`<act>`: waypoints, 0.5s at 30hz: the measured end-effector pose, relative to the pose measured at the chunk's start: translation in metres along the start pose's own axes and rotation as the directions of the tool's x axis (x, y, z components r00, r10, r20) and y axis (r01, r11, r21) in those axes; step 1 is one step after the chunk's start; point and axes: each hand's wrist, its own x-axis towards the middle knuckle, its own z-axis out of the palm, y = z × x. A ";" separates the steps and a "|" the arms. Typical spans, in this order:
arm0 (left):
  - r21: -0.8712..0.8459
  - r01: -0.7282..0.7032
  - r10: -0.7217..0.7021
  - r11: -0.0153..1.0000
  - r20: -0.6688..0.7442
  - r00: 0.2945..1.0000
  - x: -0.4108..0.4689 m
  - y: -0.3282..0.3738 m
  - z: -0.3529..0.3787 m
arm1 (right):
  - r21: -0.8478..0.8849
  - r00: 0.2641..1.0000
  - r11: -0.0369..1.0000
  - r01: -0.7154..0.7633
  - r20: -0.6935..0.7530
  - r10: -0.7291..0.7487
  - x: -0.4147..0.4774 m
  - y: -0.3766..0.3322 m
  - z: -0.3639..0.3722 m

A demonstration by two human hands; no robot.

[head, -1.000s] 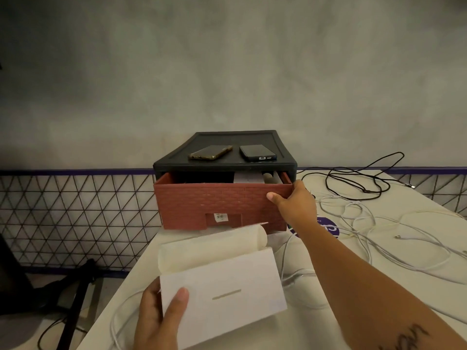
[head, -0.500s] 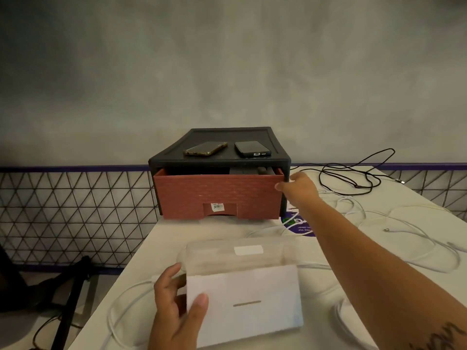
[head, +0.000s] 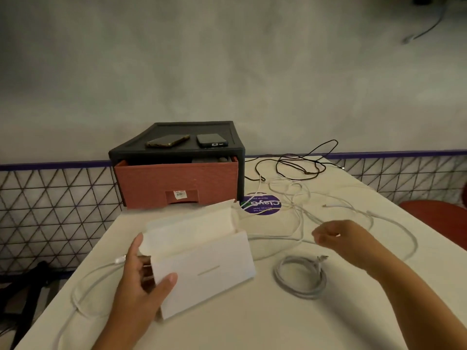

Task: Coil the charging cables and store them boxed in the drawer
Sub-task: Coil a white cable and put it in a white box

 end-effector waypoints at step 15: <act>0.052 0.054 -0.052 0.997 -0.038 0.998 -0.004 -0.001 0.001 | -0.318 0.914 0.862 0.396 0.050 -0.402 -0.024 0.056 0.030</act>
